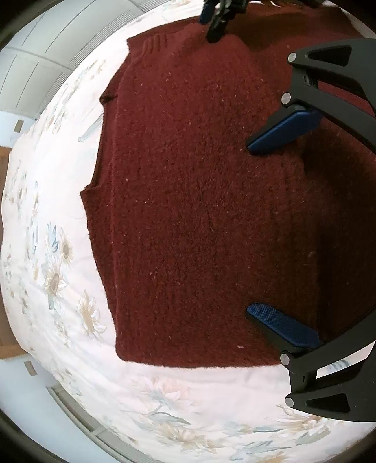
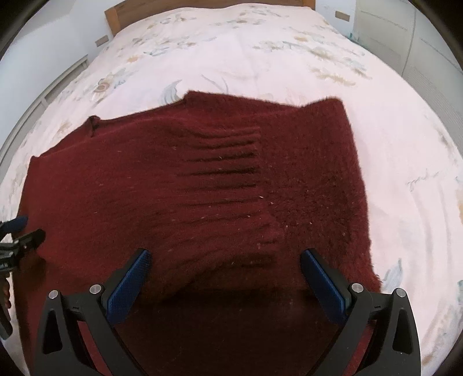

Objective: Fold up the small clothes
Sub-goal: 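Open both tools and lift them off the folded sweater, then grasp the sweater hem with both tools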

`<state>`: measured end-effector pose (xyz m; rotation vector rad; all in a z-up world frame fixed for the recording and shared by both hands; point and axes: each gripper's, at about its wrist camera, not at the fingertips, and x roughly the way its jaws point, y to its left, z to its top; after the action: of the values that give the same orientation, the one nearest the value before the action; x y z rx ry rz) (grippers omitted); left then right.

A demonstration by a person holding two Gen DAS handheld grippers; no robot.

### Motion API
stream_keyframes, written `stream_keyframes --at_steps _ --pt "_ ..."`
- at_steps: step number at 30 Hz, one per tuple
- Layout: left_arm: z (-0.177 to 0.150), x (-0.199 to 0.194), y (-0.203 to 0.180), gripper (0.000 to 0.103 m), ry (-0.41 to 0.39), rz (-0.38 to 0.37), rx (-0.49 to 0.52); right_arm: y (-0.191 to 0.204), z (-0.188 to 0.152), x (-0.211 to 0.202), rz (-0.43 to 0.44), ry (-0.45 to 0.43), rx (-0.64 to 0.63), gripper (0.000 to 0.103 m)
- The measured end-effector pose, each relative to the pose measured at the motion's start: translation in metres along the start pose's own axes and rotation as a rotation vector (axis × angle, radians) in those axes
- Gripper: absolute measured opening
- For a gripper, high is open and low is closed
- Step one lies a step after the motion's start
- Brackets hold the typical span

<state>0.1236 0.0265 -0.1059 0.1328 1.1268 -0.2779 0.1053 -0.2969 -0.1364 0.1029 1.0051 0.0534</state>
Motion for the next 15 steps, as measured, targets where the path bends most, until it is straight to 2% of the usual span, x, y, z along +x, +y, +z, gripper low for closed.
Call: stream_keyframes --at_steps 3,9,15 --pt "0.005 -0.016 0.004 0.102 -0.003 -0.003 -0.042 0.006 -0.003 -0.021 0.006 -0.024 -0.017 0.103" --pt "-0.006 -0.065 -0.001 0.102 -0.045 0.026 -0.046 0.013 -0.019 -0.073 -0.014 -0.086 -0.056 0.103" --pt "-0.042 -0.102 0.001 0.102 -0.053 0.012 -0.041 0.002 -0.046 -0.102 -0.03 -0.099 -0.046 0.103"
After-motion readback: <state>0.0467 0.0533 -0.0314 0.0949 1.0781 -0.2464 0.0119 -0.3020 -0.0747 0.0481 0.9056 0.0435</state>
